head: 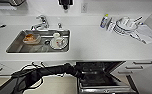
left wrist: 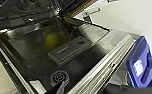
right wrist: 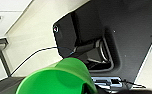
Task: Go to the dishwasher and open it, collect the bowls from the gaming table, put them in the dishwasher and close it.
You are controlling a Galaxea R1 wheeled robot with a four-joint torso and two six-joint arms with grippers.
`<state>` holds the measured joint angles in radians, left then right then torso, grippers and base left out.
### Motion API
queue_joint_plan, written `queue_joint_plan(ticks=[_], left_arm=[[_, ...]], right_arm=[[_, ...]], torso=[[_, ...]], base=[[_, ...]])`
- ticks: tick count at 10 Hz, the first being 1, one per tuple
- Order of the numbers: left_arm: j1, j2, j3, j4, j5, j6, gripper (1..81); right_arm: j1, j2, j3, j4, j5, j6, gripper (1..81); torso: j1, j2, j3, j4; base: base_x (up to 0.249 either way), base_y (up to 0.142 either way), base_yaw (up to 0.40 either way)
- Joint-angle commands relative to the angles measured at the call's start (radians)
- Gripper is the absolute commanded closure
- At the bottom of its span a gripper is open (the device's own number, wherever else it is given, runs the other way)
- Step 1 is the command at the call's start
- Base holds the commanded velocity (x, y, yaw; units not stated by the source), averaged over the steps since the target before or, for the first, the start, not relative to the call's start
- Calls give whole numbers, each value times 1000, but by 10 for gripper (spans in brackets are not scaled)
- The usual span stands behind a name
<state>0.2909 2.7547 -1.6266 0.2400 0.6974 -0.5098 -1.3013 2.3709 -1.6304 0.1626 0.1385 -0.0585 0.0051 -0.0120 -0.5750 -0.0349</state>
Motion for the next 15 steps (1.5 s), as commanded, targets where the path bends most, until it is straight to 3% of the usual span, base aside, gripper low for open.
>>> queue_joint_plan(ticks=[1,2,4,5,7,9,11,13,15], left_arm=[[173,-331,298,104,-35,-1,10],[291,-406,310,120,-127,10,10],[501,-467,269,254,-220,8,10],[589,-478,244,286,-277,7,10],[794,-498,173,300,-540,11,10],[952,-461,15,329,-709,16,10],[1079,-441,-73,338,-806,17,10],[1201,-345,-241,349,-930,17,10],[1276,-287,-312,364,-946,14,10]], right_arm=[[150,-207,247,57,-77,17,811],[194,-247,293,83,-79,17,811],[280,-276,334,133,-86,17,811],[309,-281,356,132,-76,17,811],[369,-301,385,169,-69,23,811],[450,-340,422,217,-71,23,811],[539,-381,462,273,-77,25,811],[601,-373,471,320,-76,25,811],[659,-326,429,385,-80,23,811]], torso=[[0,0,0,0],[0,0,0,0],[0,0,0,0],[0,0,0,0],[0,0,0,0],[0,0,0,0],[0,0,0,0],[0,0,0,0],[0,0,0,0]], base=[[0,0,0],[0,0,0],[0,0,0],[0,0,0],[0,0,0],[0,0,0],[0,0,0],[0,0,0],[0,0,0]])
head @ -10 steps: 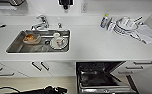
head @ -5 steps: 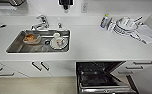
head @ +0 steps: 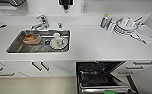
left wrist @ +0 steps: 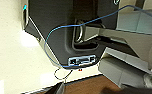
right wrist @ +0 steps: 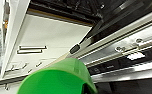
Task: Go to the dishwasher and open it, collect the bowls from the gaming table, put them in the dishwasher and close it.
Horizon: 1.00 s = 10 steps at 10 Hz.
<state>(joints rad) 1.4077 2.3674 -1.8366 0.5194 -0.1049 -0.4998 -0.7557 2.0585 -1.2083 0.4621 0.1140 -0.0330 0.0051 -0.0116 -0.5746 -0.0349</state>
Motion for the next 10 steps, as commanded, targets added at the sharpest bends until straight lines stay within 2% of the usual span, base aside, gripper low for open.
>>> queue_joint_plan(ticks=[1,3,5,6,8,10], left_arm=[[187,119,-119,76,-145,-3,10],[241,183,-160,73,-130,-6,10],[273,260,-225,73,-104,-6,10],[274,311,-257,71,-25,-6,10],[273,374,-294,74,56,-5,10],[273,437,-352,82,109,-3,10]], right_arm=[[138,35,-52,117,-65,-2,811],[193,138,-199,202,-124,-2,811],[248,222,-324,265,-232,-1,811],[276,263,-392,292,-290,-1,811],[328,306,-459,317,-327,2,811],[385,332,-502,336,-355,4,811]], torso=[[0,0,0,0],[0,0,0,0],[0,0,0,0],[0,0,0,0],[0,0,0,0],[0,0,0,0]], base=[[0,0,0],[0,0,0],[0,0,0],[0,0,0],[0,0,0],[0,0,0]])
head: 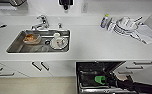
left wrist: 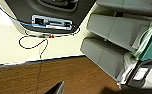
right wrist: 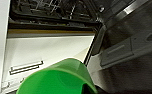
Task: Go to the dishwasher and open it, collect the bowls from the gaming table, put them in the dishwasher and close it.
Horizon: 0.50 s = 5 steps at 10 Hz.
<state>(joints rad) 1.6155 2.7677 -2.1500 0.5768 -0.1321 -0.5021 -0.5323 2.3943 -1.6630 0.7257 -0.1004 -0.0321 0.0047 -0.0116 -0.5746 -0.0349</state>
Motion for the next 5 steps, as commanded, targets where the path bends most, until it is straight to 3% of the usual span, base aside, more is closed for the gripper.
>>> queue_joint_plan(ticks=[1,2,3,5], left_arm=[[65,61,-62,25,149,4,10],[65,78,-83,25,152,5,10],[65,87,-99,25,152,5,10],[51,86,-113,15,149,5,10]], right_arm=[[183,9,-66,77,-147,3,811],[197,15,-79,81,-151,7,811],[211,9,-89,83,-184,29,10],[206,-53,-83,43,-344,32,10]], torso=[[0,0,0,0],[0,0,0,0],[0,0,0,0],[0,0,0,0]], base=[[0,0,0],[0,0,0],[0,0,0],[0,0,0]])
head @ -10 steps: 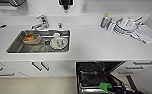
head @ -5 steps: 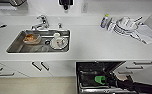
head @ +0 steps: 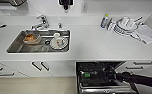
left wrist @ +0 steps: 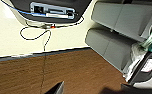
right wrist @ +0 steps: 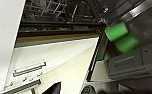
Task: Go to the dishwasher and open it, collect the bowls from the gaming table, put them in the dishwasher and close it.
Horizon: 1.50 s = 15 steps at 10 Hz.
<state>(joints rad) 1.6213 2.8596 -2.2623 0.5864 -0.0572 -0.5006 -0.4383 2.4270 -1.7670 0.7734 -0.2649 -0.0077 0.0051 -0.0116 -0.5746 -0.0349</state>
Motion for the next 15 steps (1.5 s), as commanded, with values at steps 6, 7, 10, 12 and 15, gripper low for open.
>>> queue_joint_plan(ticks=[6,7,10,12,15], left_arm=[[-7,3,-94,3,66,-6,10],[-7,3,-102,3,65,-6,10],[-10,2,-102,3,65,-6,10],[-17,2,-106,-2,65,-7,10],[-28,14,-141,-30,65,-6,10]], right_arm=[[-20,-460,265,-161,-321,9,10],[-60,-484,275,-190,-350,9,10],[-200,-547,304,-238,-344,8,10],[-265,-570,313,-253,-343,8,10],[-405,-595,310,-255,-287,8,10]], torso=[[0,0,0,0],[64,-101,0,0],[101,-161,0,0],[146,-235,0,0],[213,-342,0,0]], base=[[0,0,0],[0,0,0],[0,0,0],[0,0,0],[0,0,0]])
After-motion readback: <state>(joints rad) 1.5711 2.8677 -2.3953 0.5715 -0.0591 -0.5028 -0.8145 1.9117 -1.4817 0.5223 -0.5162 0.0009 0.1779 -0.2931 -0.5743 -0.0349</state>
